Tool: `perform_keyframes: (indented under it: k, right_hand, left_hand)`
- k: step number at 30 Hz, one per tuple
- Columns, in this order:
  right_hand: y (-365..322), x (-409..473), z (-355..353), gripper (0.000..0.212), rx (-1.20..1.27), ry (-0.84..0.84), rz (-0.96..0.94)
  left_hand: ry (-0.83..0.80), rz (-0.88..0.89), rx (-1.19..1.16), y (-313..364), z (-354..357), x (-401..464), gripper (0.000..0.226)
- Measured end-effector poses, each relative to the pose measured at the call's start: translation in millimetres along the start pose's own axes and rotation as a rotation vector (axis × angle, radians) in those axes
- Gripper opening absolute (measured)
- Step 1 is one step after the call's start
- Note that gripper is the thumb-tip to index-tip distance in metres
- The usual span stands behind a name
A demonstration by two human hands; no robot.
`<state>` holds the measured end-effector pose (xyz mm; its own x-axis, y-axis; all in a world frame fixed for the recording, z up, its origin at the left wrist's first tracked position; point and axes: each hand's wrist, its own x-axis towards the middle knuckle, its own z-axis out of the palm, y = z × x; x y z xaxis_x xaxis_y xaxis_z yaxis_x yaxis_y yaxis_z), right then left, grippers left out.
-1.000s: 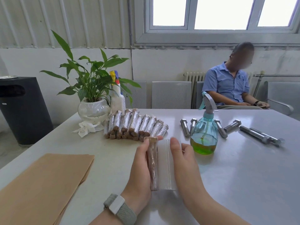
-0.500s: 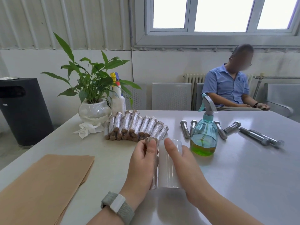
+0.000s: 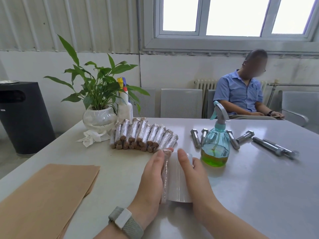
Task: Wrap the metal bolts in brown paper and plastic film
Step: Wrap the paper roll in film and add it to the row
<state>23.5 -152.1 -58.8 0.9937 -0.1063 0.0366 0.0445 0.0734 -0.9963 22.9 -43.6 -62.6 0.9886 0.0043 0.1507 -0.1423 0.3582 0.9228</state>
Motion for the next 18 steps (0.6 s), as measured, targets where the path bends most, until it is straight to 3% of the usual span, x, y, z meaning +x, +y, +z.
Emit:
perform_keyframes:
  k: [3,8,11,14,18]
  right_hand:
    - [-3.9,0.3,-5.7,0.059,0.044,-0.165,0.063]
    - [-6.5,-1.5,-3.0,0.055,-0.032,-0.139,-0.09]
    - [-9.8,-5.3,2.7,0.058,-0.072,-0.118,-0.148]
    - [-11.2,-5.3,4.2,0.075,-0.113,-0.101,-0.188]
    - [-5.2,-6.7,5.9,0.082,-0.102,-0.031,-0.119]
  left_hand:
    - [0.019,0.15,0.21,3.4,-0.4,3.1,0.038]
    - [0.088,0.35,0.486,3.4,-6.0,5.0,0.032]
    - [0.138,0.349,0.454,3.7,-5.7,4.1,0.035]
    - [0.166,0.3,0.388,5.0,-4.0,5.3,0.044]
    - [0.139,0.143,0.158,5.2,-0.9,3.2,0.051]
